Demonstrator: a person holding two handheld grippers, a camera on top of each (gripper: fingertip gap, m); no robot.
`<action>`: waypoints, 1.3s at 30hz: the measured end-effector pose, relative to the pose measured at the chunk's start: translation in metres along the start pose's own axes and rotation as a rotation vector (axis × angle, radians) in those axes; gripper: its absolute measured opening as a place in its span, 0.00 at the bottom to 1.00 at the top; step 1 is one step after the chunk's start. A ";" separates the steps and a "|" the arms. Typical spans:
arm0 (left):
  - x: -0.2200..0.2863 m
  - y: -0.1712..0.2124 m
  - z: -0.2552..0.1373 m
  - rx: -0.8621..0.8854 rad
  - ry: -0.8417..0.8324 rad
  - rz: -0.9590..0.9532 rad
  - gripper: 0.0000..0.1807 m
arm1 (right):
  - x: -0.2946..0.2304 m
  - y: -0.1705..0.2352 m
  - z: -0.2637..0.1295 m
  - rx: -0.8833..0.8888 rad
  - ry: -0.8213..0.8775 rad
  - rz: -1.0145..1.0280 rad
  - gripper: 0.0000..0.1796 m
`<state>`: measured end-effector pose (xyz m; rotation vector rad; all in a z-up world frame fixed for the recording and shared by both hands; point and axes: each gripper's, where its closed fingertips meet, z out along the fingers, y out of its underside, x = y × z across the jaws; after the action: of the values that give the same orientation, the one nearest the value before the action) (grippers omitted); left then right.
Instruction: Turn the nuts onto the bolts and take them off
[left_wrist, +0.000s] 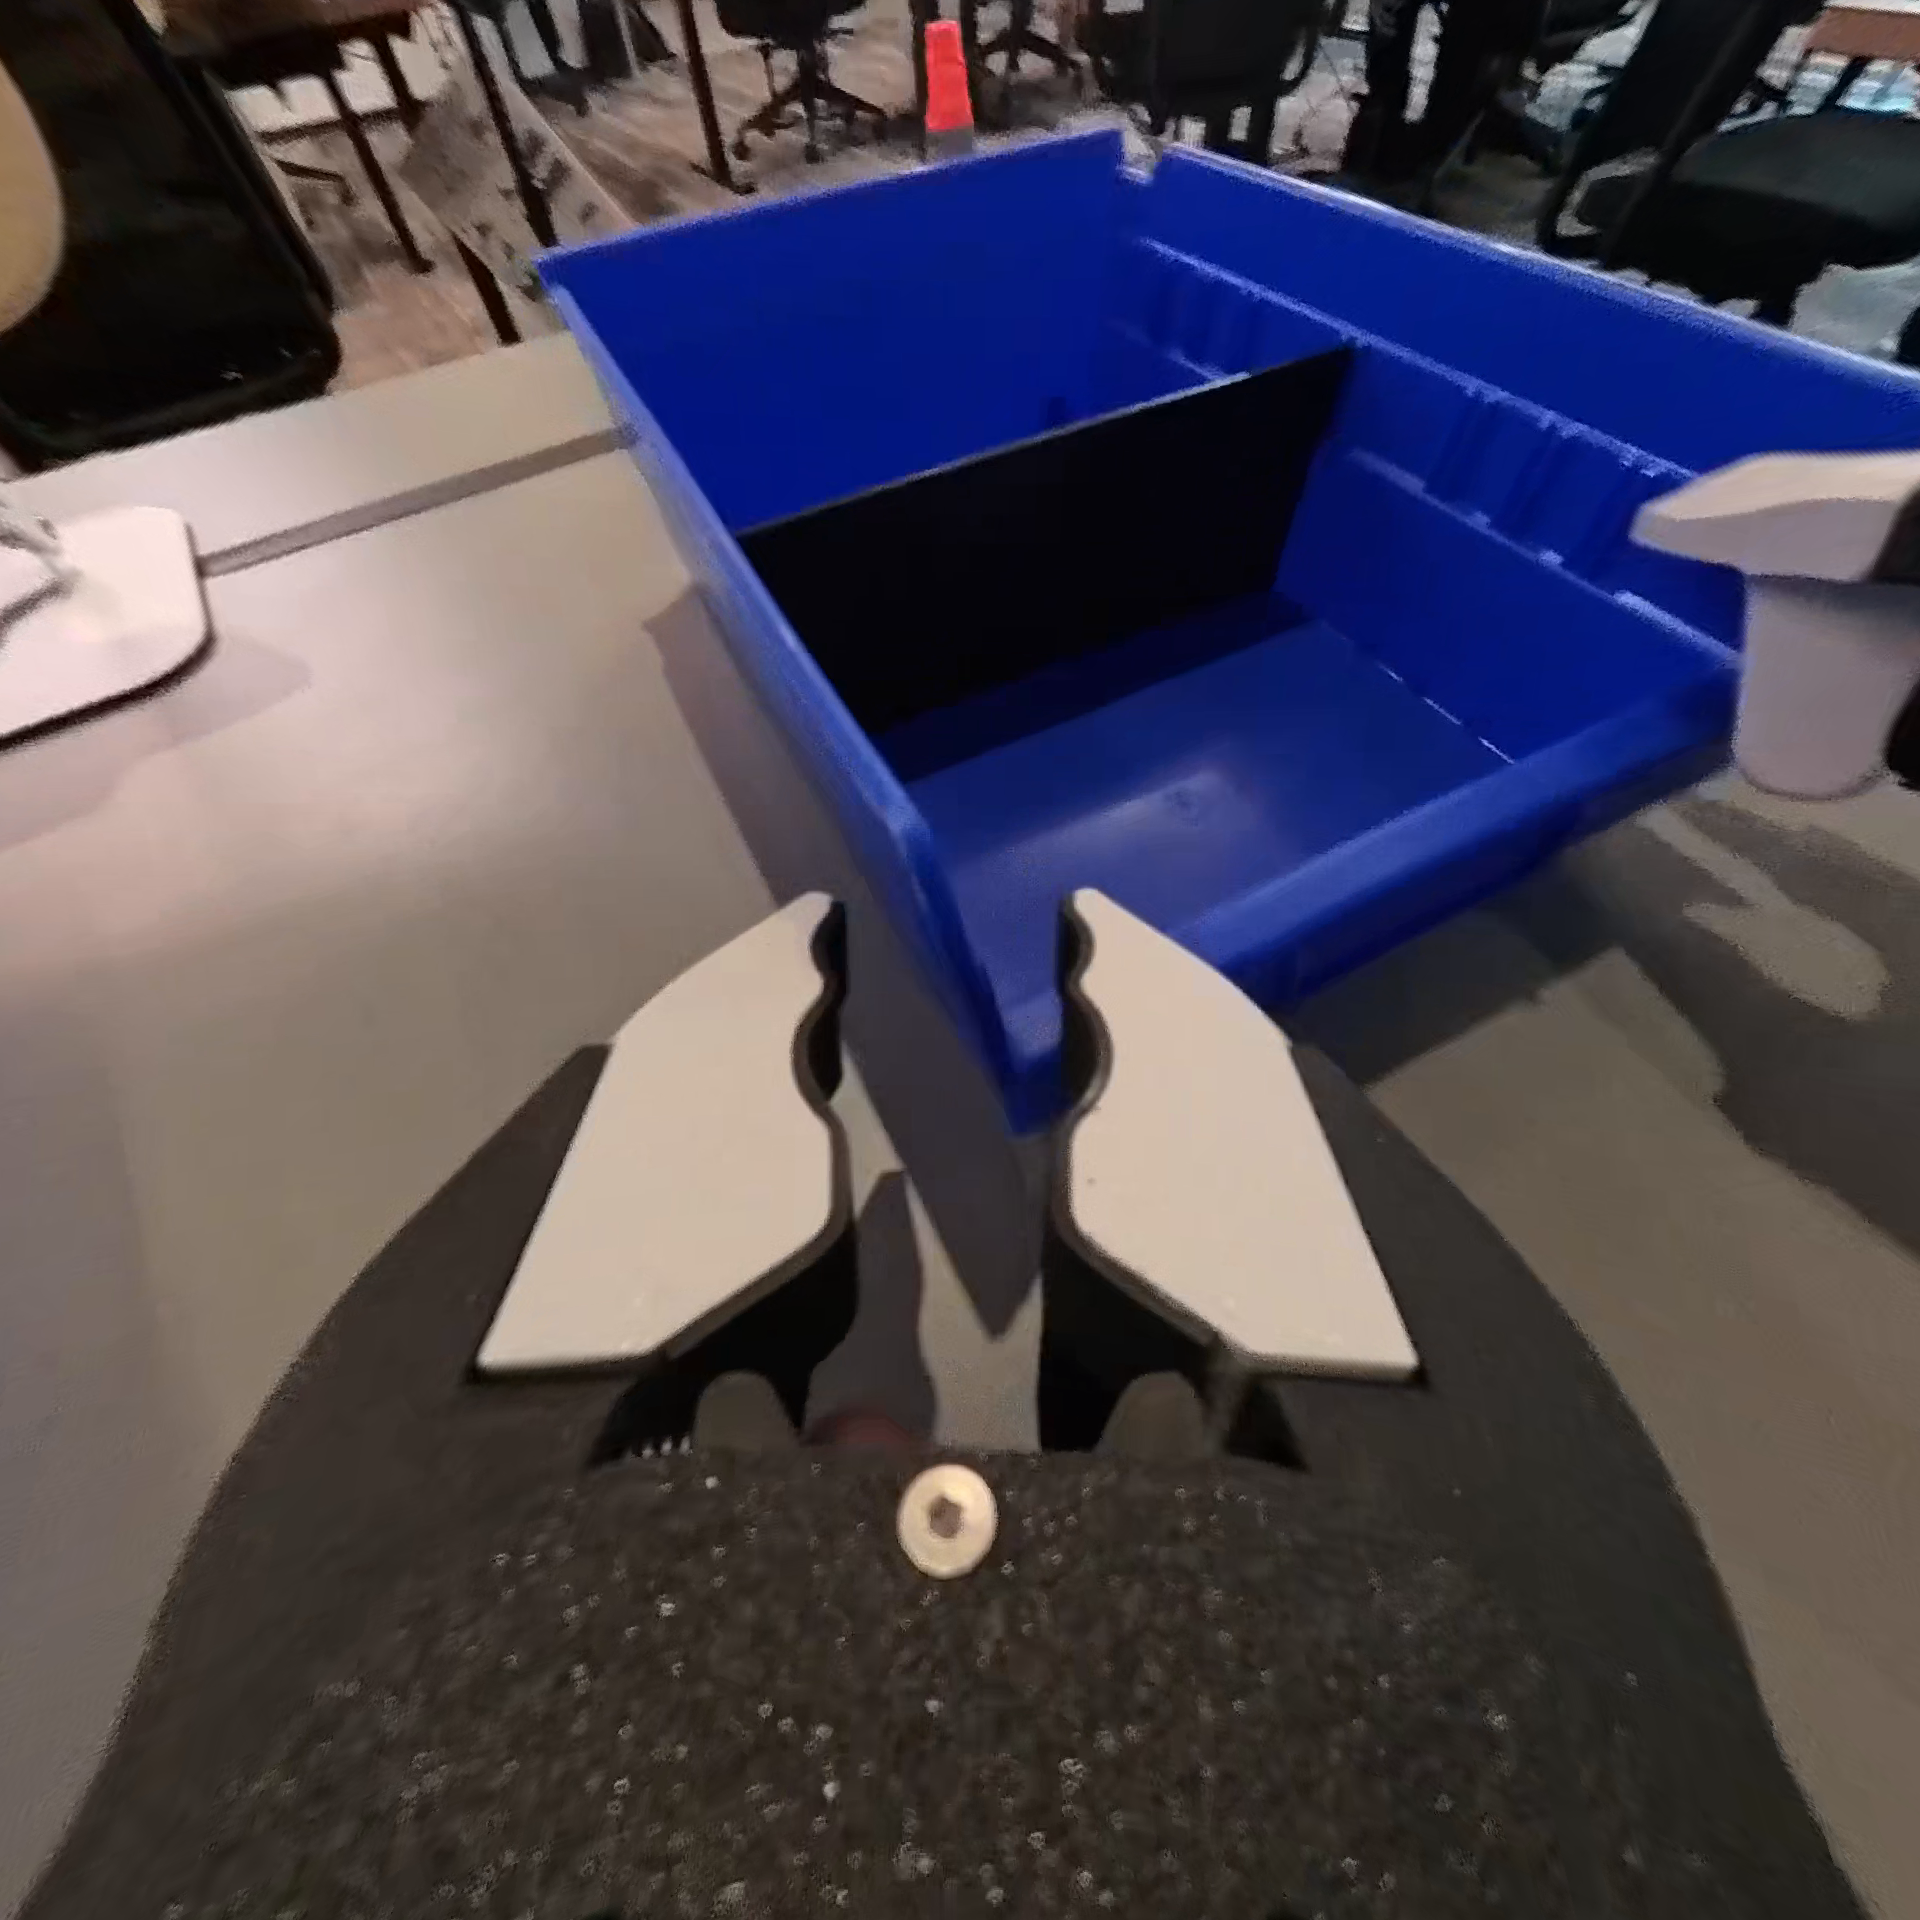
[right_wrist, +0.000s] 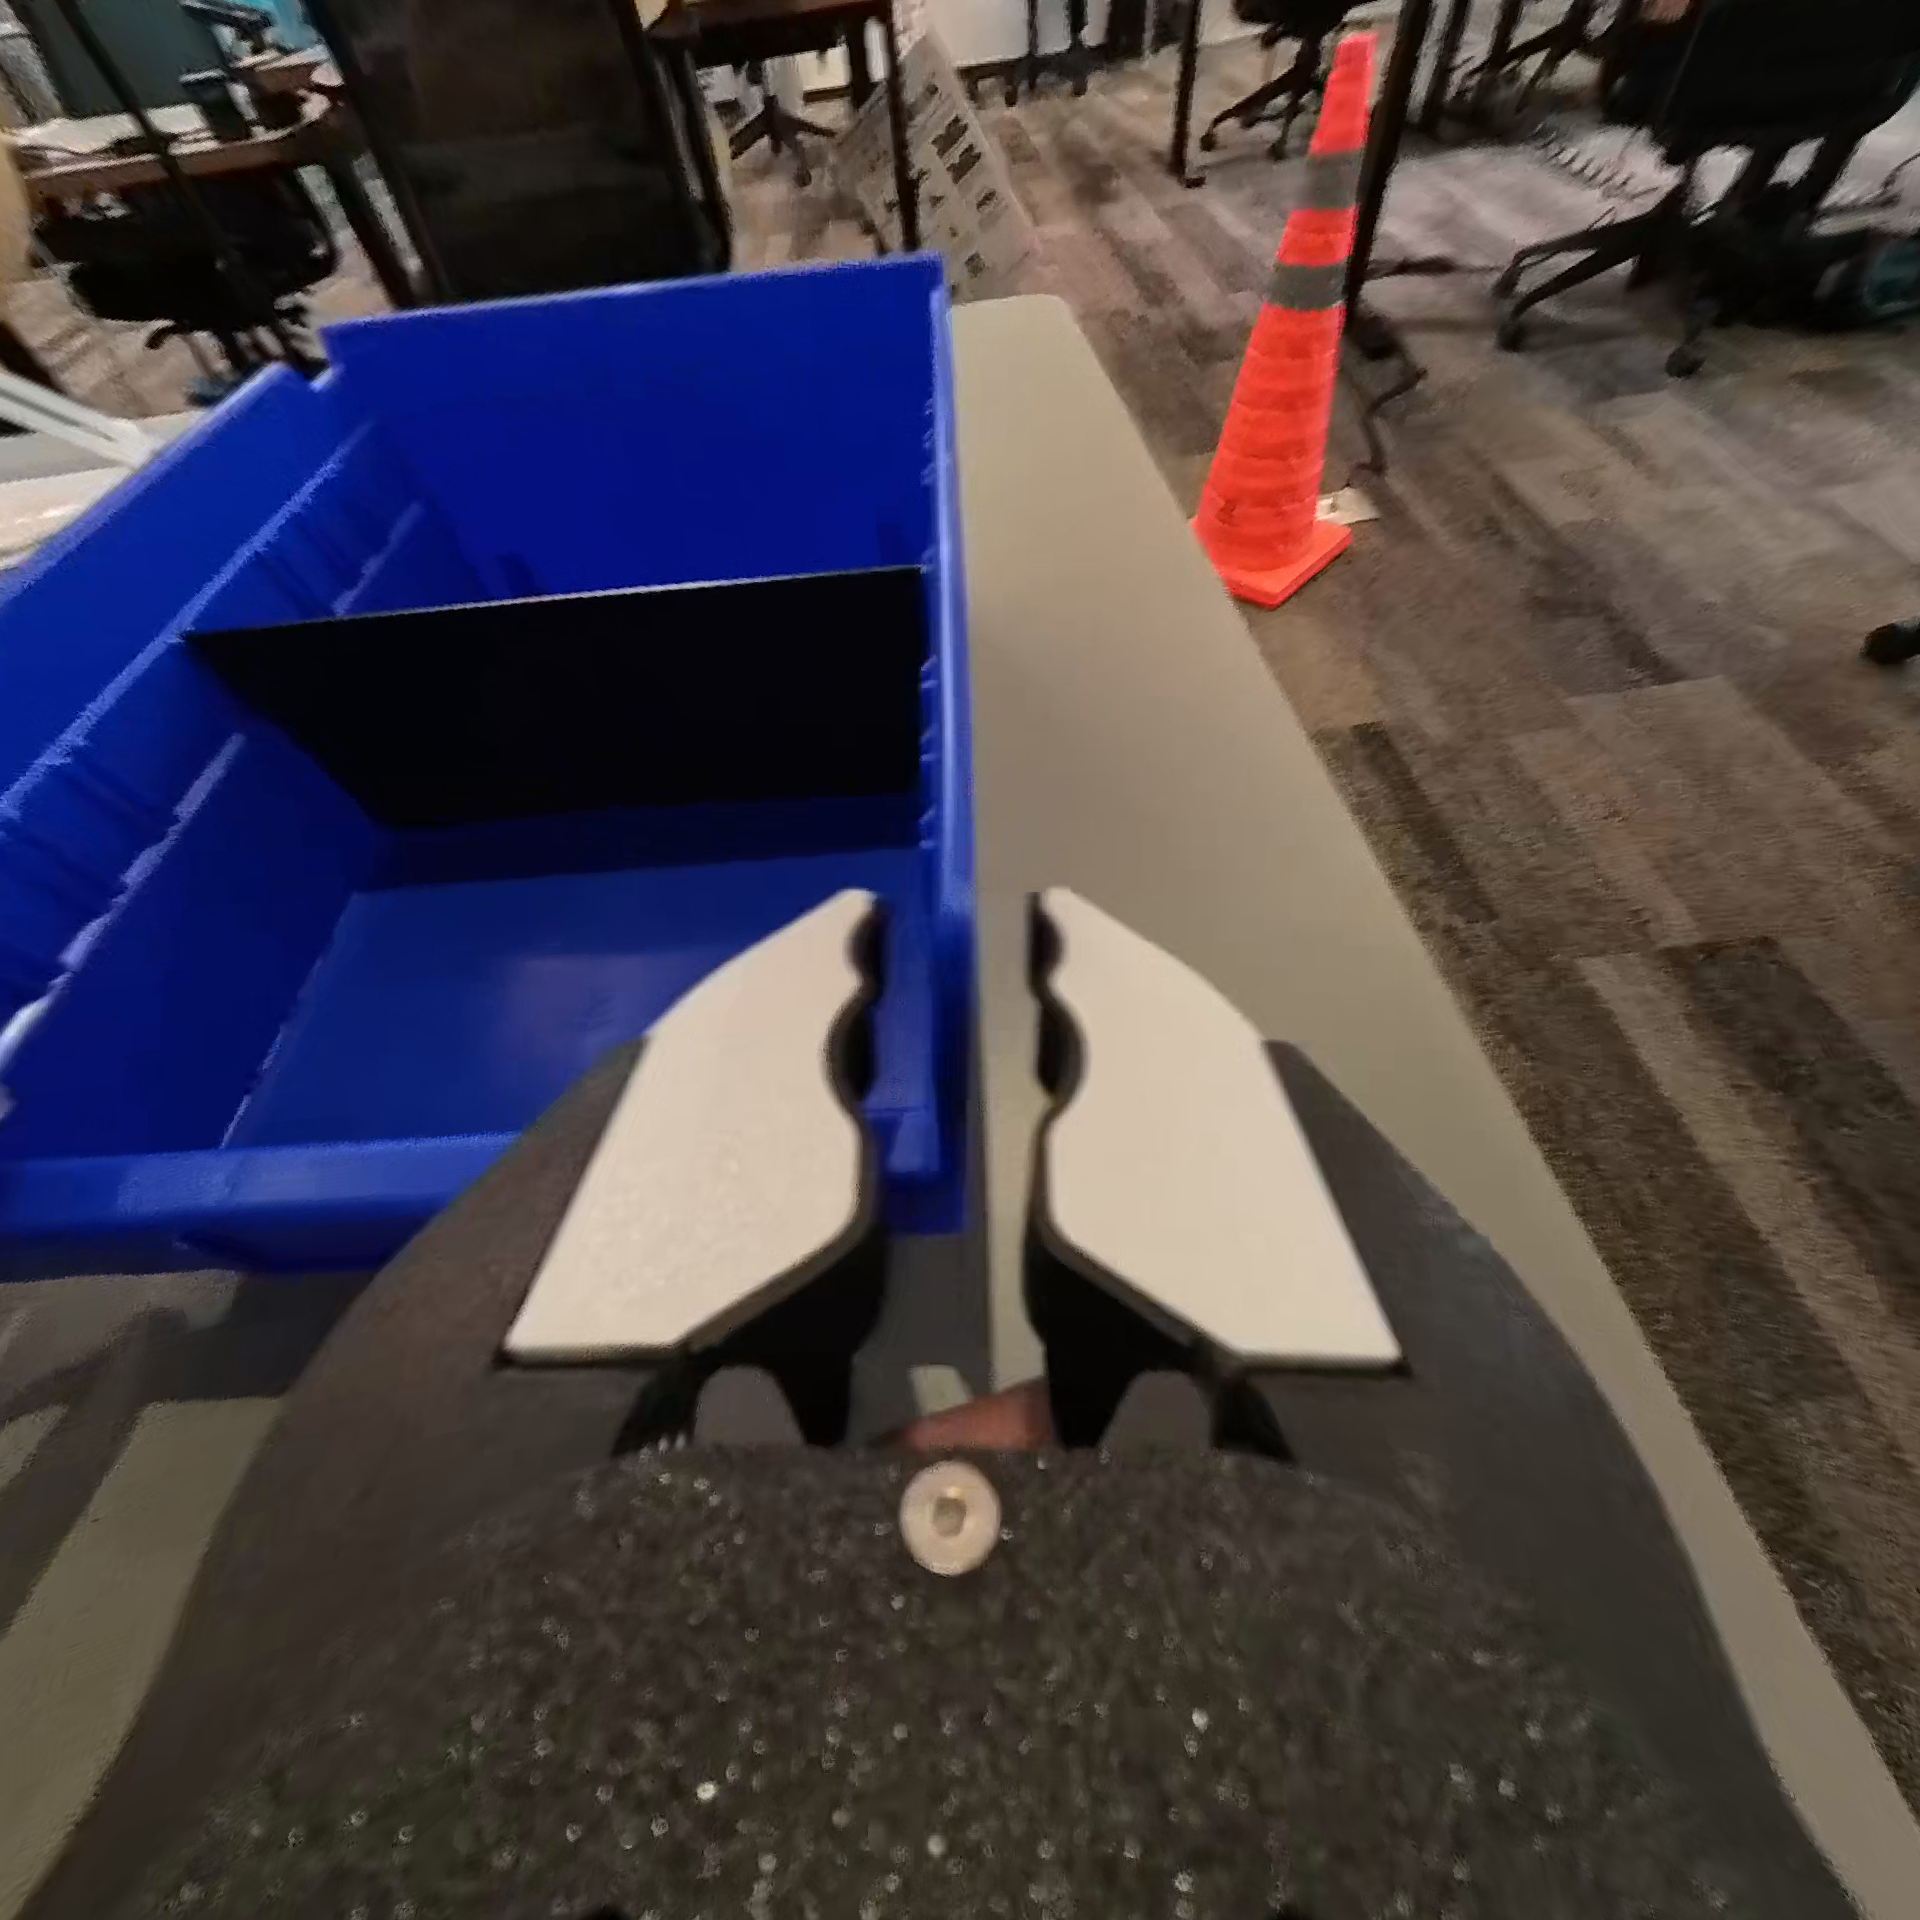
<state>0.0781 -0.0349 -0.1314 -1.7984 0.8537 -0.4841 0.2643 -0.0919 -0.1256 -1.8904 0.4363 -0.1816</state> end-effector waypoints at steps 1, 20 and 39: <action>0.000 0.001 -0.009 -0.004 0.029 0.004 0.24 | 0.002 -0.004 -0.006 0.015 0.027 -0.012 0.21; -0.405 0.109 -0.228 -0.019 -0.464 -0.168 0.32 | -0.453 0.042 -0.032 0.020 -0.360 -0.237 0.23; -0.528 0.146 -0.305 -0.019 -0.488 -0.232 0.02 | -0.628 0.061 -0.031 -0.014 -0.373 -0.090 0.03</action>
<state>-0.5257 0.1334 -0.1154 -1.9286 0.3155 -0.1651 -0.3365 0.1041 -0.1181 -1.9059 0.0986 0.1156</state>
